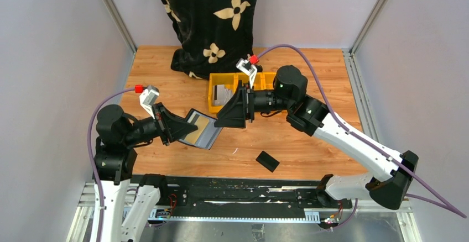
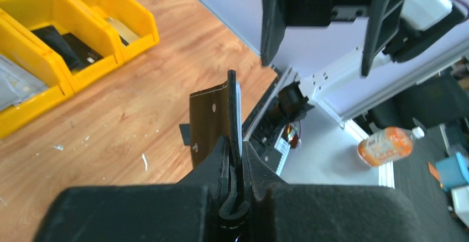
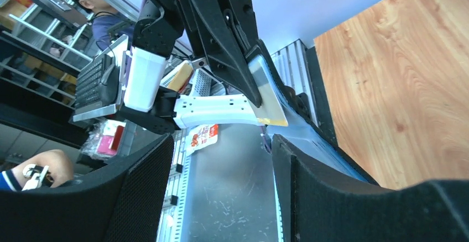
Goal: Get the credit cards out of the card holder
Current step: Remove the credit card from the card holder.
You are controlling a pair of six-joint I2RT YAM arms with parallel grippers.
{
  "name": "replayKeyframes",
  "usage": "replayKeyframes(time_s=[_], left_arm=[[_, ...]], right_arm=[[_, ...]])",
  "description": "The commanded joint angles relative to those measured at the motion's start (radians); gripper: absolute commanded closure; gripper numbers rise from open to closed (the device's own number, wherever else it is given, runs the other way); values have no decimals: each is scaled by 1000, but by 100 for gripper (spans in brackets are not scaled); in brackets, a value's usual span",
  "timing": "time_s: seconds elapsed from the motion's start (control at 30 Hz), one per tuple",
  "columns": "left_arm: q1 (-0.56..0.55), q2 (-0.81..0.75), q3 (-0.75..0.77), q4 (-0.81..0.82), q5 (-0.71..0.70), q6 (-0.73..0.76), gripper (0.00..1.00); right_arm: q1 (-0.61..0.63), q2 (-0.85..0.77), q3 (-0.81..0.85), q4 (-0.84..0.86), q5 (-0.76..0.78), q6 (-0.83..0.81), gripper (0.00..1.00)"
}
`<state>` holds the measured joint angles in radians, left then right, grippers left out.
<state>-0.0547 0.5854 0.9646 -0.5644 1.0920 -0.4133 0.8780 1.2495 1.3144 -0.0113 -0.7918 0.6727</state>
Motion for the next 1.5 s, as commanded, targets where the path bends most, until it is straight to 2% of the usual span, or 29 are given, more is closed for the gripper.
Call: replayKeyframes(time_s=[0.0,0.13,0.37,0.63,0.9,0.97,1.07,1.13,1.23,1.47], left_arm=[[0,-60,-44,255,-90,-245,100],[0,-67,-71,300,-78,-318,100],[0,-87,-107,386,-61,-424,100],[-2,-94,-124,404,-39,-457,100],[-1,-110,-136,388,-38,-455,99],[-1,-113,-141,388,-32,-453,95],[-1,-109,-145,383,-15,-461,83],[-1,-105,-147,385,-7,-473,78],[0,-102,-147,403,0,-494,77],[0,-99,-141,490,-4,-568,84]], right_arm=[[48,21,-102,203,15,143,32],[63,50,-175,348,7,232,34],[67,99,-200,499,2,323,39],[69,148,-201,598,-22,398,52],[72,183,-211,751,-37,508,81],[73,190,-221,791,-42,532,89],[72,190,-244,835,-47,560,100],[72,183,-266,858,-44,568,100],[72,169,-304,892,-38,574,100],[73,126,-387,975,-33,589,100]])
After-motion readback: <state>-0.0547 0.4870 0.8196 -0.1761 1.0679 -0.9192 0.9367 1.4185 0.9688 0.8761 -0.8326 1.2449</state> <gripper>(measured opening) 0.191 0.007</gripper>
